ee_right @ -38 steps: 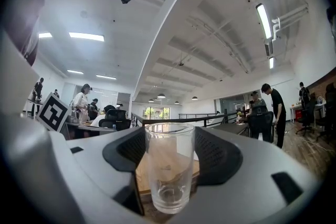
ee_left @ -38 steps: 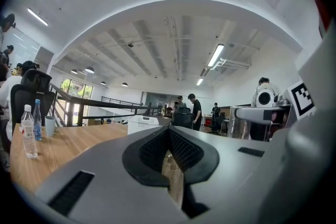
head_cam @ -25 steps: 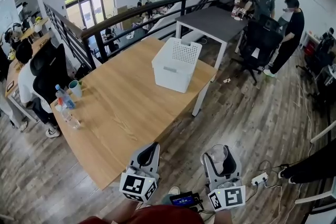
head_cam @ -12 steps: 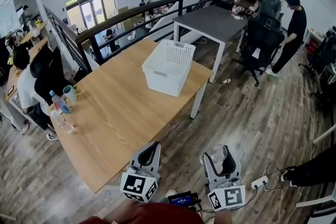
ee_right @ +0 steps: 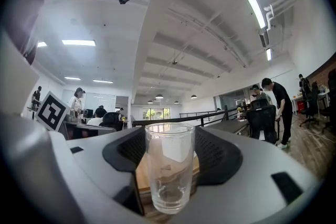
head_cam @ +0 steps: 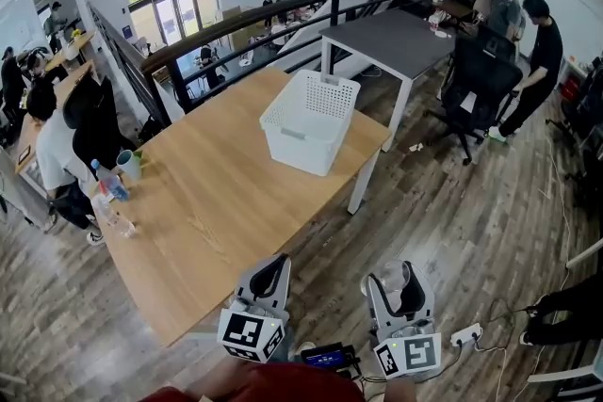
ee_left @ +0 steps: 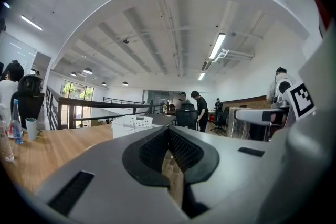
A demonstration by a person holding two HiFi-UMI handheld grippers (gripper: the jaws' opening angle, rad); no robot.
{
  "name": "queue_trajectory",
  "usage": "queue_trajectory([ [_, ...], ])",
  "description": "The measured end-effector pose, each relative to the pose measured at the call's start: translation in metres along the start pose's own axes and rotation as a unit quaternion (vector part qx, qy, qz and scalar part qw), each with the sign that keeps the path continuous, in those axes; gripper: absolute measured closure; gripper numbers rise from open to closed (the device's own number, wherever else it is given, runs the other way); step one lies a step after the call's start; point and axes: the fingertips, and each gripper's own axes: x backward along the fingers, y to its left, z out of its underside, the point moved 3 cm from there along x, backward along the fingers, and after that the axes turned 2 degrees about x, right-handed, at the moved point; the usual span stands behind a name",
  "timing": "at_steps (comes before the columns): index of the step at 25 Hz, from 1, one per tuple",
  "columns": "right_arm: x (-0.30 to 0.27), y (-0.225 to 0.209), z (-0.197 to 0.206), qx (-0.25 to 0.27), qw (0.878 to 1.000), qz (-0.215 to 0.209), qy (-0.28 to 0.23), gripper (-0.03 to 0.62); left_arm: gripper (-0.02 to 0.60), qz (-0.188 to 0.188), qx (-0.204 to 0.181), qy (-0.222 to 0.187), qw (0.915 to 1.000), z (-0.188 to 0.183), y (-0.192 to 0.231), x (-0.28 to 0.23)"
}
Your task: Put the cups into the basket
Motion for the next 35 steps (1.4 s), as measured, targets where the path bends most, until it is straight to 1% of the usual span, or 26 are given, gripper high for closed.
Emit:
queue_trajectory([
  [9, -0.035, 0.005, 0.002, 0.007, 1.000, -0.017, 0.008, 0.309, 0.575, -0.008, 0.009, -0.002, 0.9999, 0.000, 0.023, -0.019],
  [15, -0.065, 0.010, 0.003, 0.013, 0.999, -0.025, 0.014, 0.309, 0.575, -0.015, 0.018, 0.000, 0.9997, 0.003, 0.048, -0.034],
  [20, -0.091, 0.013, 0.002, 0.021, 0.999, -0.029, 0.020, 0.309, 0.575, -0.013, 0.021, -0.002, 0.9997, 0.000, 0.067, -0.048],
  [29, -0.141, 0.028, -0.006, 0.033, 0.999, -0.037, 0.015, 0.309, 0.575, -0.014, 0.025, -0.016, 0.9995, -0.016, 0.111, -0.070],
  [35, -0.165, 0.036, -0.009, 0.040, 0.999, -0.031, 0.016, 0.309, 0.575, -0.004, 0.028, -0.016, 0.9995, -0.018, 0.133, -0.085],
])
